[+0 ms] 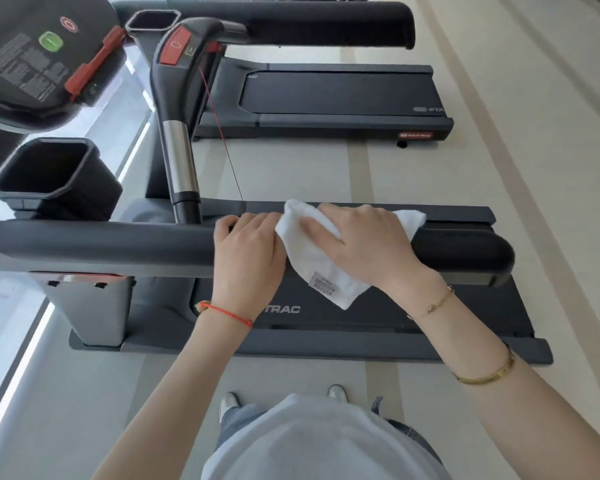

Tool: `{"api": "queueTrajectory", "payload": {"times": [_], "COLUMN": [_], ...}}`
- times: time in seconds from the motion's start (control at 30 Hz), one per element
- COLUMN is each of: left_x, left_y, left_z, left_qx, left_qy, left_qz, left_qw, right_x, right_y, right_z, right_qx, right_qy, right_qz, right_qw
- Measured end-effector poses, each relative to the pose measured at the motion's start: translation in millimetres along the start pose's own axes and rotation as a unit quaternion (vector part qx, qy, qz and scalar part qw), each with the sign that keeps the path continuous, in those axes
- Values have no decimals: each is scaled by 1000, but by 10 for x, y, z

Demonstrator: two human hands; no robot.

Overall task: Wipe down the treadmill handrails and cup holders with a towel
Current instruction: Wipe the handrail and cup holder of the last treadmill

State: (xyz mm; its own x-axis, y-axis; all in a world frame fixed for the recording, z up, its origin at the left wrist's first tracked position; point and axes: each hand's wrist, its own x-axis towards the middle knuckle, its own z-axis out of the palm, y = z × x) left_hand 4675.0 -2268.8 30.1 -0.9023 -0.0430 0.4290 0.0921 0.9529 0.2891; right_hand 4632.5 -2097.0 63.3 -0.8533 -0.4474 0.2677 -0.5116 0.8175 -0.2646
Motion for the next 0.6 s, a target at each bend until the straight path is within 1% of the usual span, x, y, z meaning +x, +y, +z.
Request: {"api": "queueTrajectory", "payload": {"times": [0.03,0.07,0.13,0.2,0.37,0.43,0.5,0.57,0.6], "left_x": [-6,-14,-31,-47,-57,-39,-24,-16,-13], "left_y": [-2,0,48,172,626,756,821,839,840], "left_z": [12,21,38,67,215,263,278,281,279], "left_qx": [8,15,23,34,30,44,53,48,47], "left_qy": [-1,-1,5,13,22,19,14,11,10], "left_qz": [-7,-10,-12,-13,3,2,-8,-15,-17], "left_qw": [1000,1000,1000,999,999,999,998,999,999], "right_x": [5,-11,-102,-222,-513,-617,-707,-758,-752], "right_y": [21,41,109,252,665,825,1050,1280,1371], "right_z": [-8,-6,13,15,-95,-176,-299,-459,-521], "right_qx": [11,13,0,2,-9,-26,-38,-1,48], "right_qy": [-5,7,49,75,136,144,143,117,89], "right_qz": [-5,-21,-59,-80,-89,-73,-31,57,108], "right_qw": [1000,1000,997,994,987,987,988,991,989]}}
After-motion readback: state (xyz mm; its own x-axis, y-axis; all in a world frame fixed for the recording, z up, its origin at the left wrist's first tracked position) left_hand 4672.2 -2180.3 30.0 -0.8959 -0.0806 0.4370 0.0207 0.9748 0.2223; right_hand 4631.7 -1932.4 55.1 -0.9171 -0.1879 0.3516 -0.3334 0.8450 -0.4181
